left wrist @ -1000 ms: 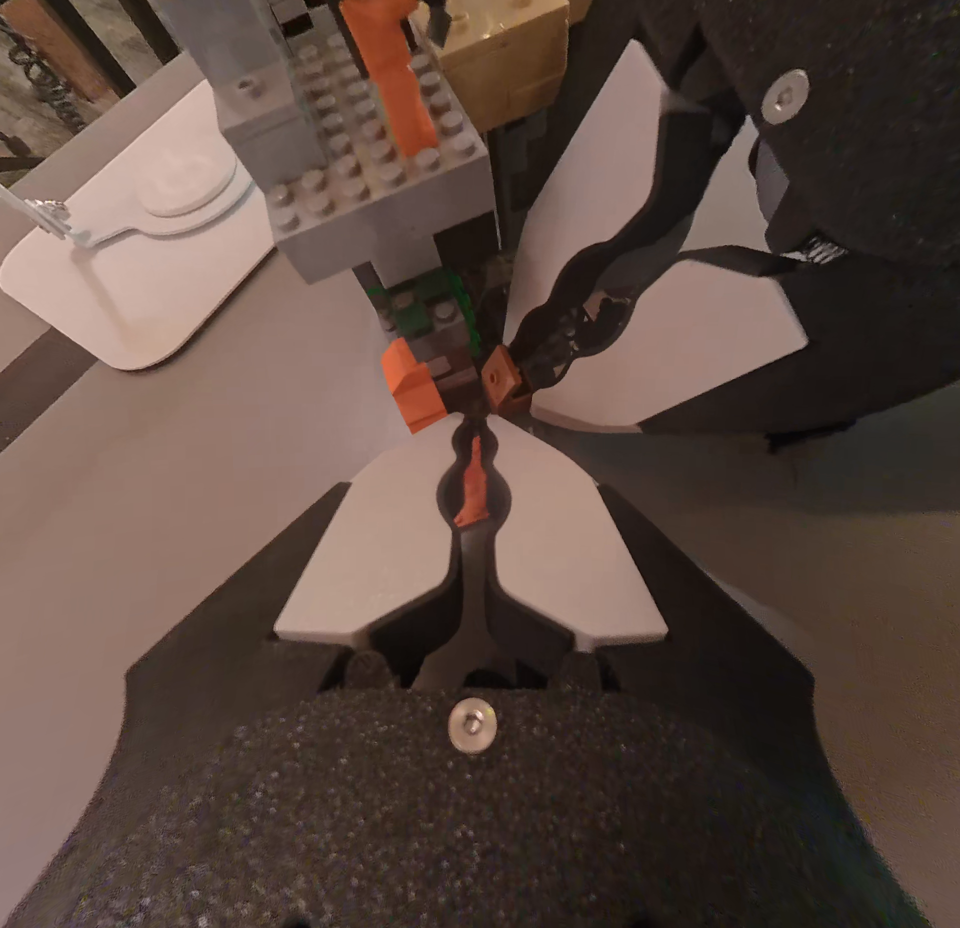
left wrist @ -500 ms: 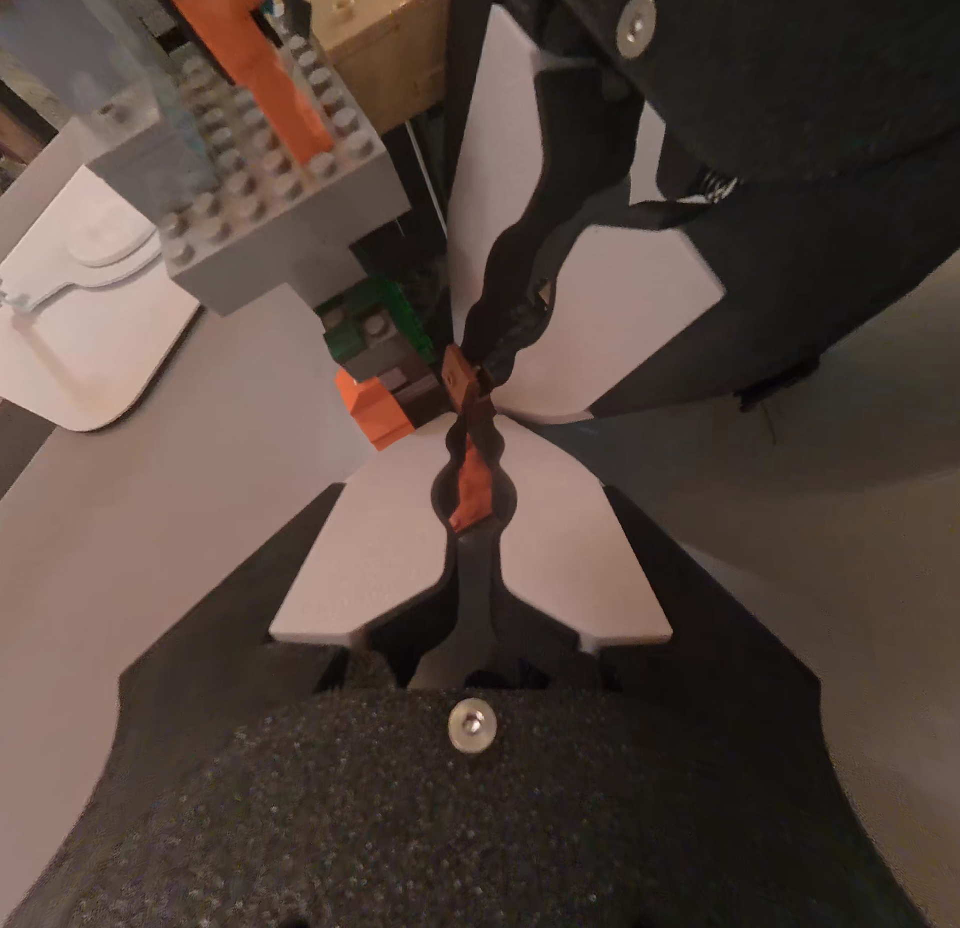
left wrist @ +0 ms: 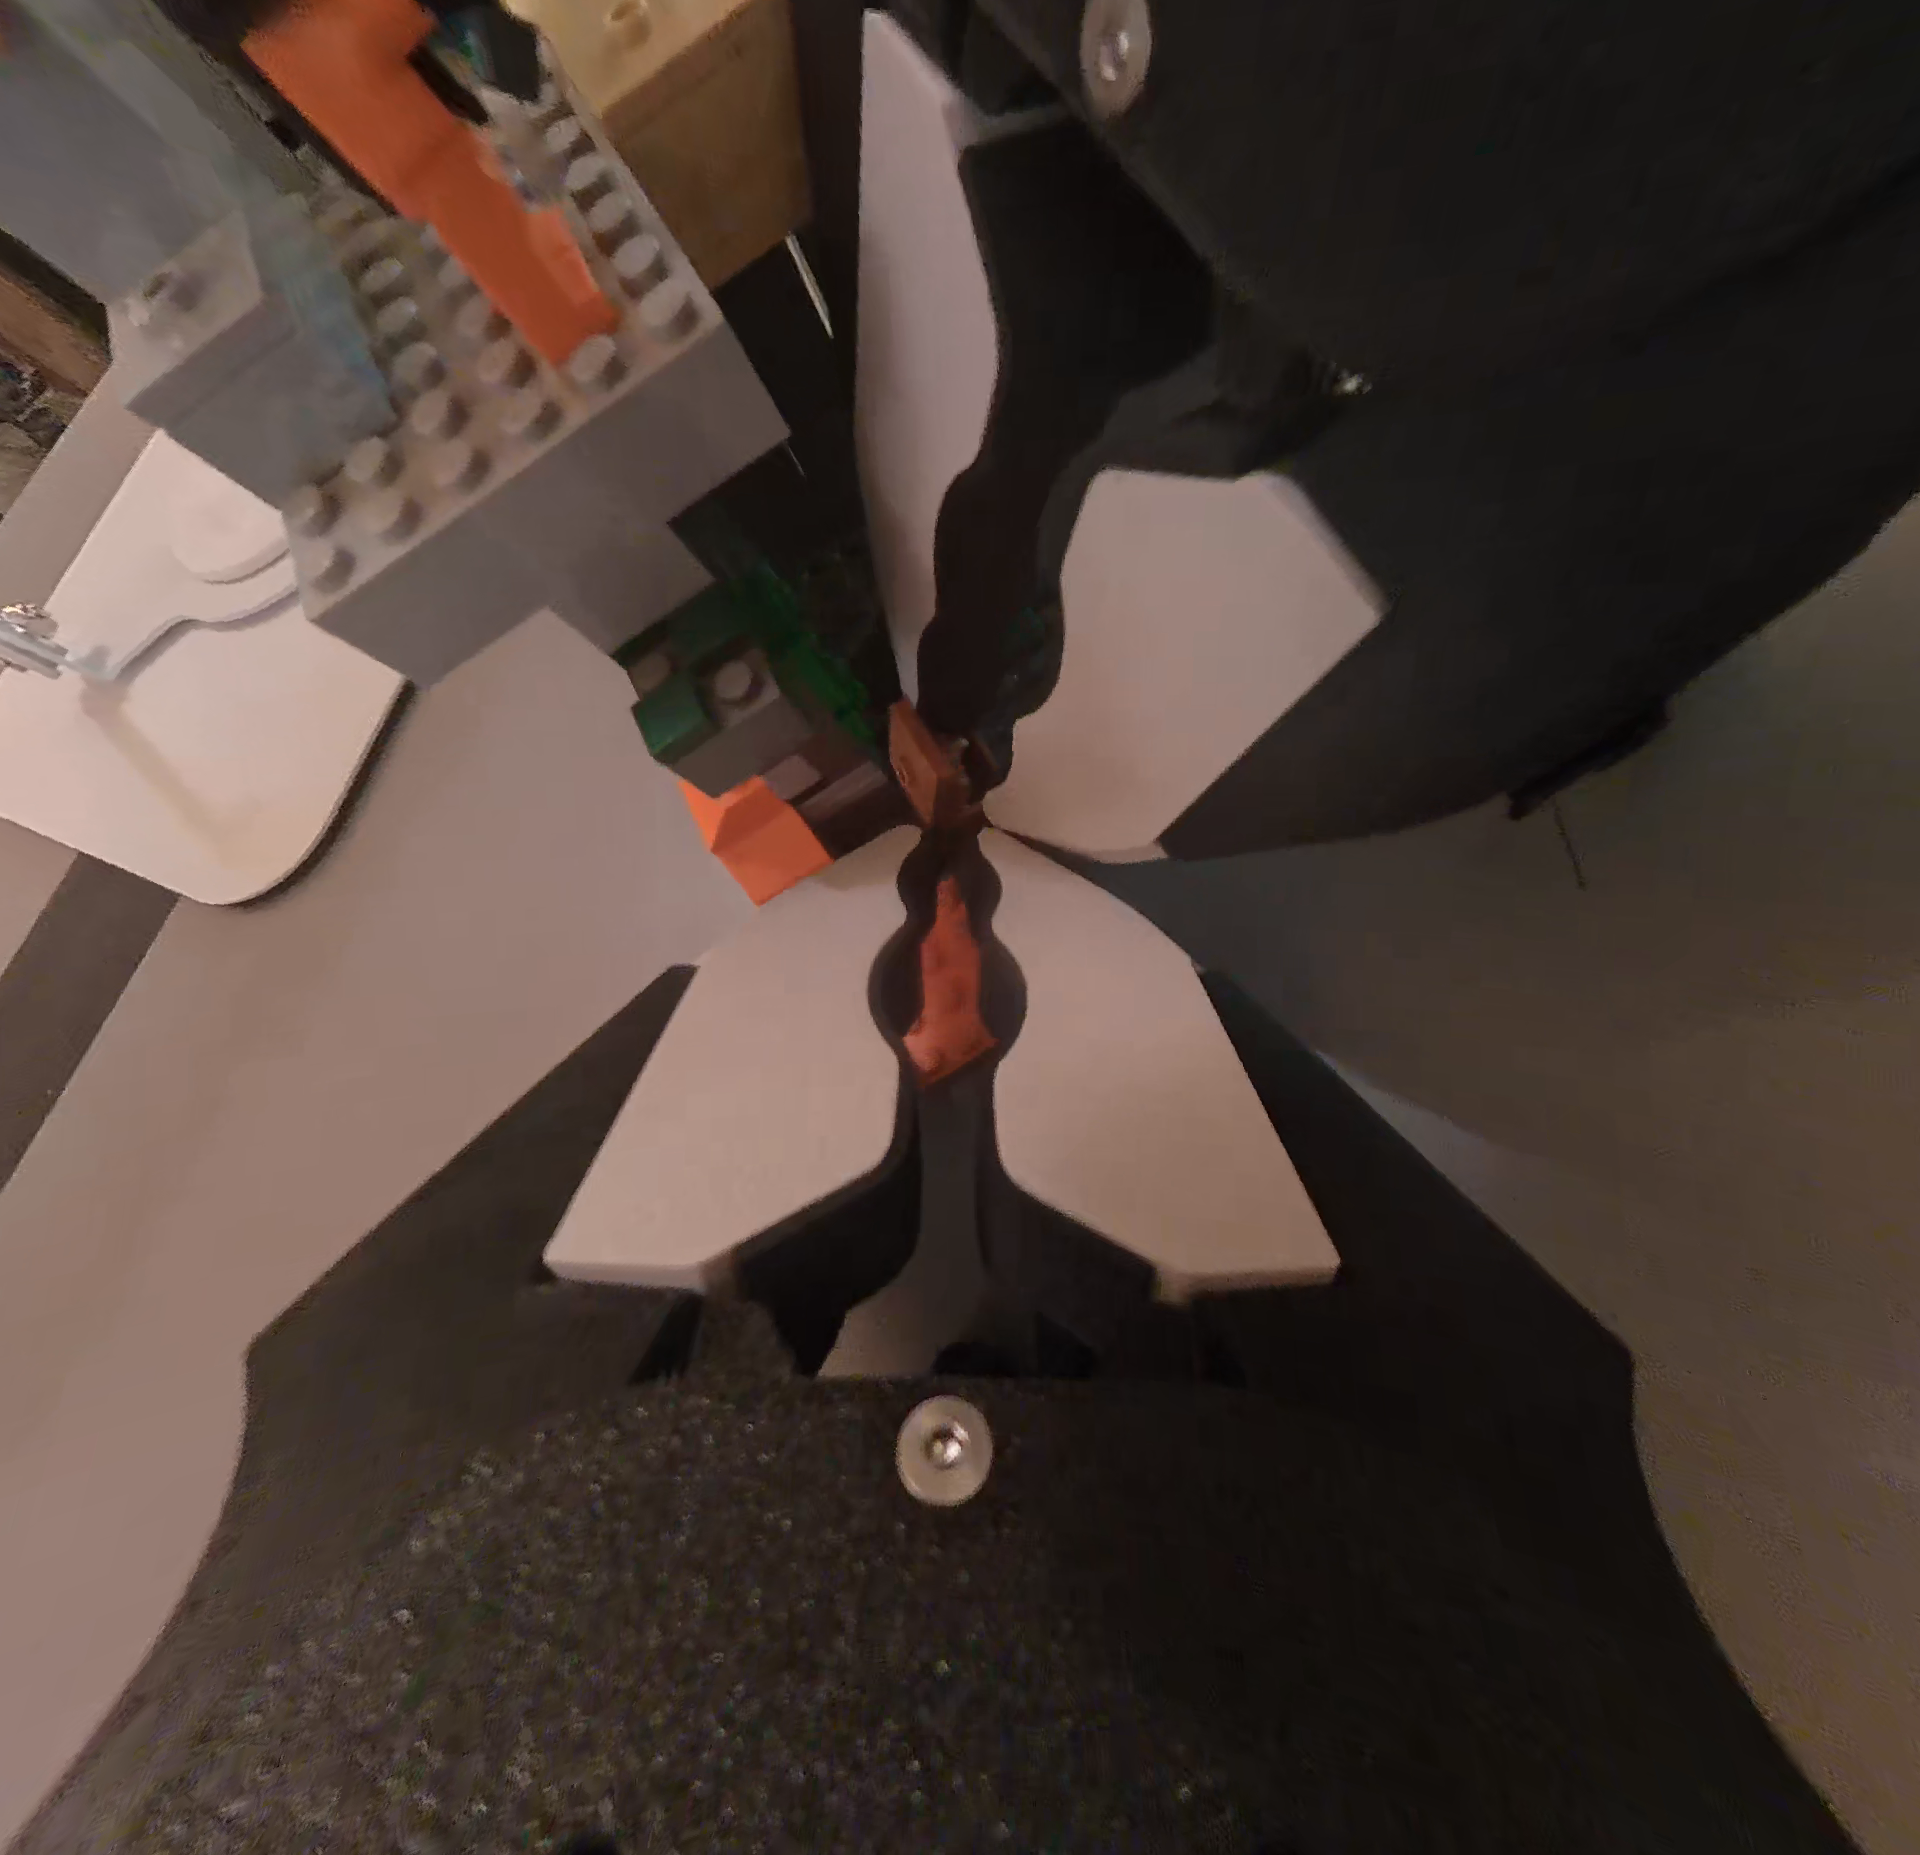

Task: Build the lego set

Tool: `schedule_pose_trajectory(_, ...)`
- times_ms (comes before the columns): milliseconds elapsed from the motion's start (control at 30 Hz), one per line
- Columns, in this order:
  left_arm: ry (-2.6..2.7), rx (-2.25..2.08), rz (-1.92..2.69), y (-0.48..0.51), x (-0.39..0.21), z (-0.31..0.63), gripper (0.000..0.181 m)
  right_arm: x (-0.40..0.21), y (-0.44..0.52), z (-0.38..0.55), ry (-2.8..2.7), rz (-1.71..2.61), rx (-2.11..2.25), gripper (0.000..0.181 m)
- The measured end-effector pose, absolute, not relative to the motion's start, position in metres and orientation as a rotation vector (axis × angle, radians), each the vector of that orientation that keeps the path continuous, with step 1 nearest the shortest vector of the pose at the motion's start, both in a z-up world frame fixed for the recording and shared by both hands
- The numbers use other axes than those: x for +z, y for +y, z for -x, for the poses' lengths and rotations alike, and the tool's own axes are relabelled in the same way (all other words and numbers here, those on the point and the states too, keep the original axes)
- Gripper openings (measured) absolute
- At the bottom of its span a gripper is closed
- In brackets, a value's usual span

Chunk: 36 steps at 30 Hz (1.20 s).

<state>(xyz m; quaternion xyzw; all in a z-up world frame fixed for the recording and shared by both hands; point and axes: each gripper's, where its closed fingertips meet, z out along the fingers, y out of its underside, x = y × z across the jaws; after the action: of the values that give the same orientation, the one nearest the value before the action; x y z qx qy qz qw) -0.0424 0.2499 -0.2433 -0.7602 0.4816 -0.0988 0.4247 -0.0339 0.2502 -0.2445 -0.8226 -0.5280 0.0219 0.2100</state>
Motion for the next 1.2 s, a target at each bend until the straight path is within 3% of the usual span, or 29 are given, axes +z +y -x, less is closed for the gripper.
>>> schedule_pose_trajectory(500,1.153,-0.255,1.928,0.254,-0.244,0.051,0.003,-0.243,0.255,0.042,-1.344,2.271,0.088,0.017)
schedule_pose_trajectory(667,1.127,-0.268,1.943,0.252,-0.241,0.058,0.004,-0.237,0.252,0.035,-1.281,2.274,0.177,0.028)
schedule_pose_trajectory(1200,1.090,-0.263,1.960,0.255,-0.242,0.066,0.000,-0.243,0.249,0.015,-1.322,2.234,0.163,0.025)
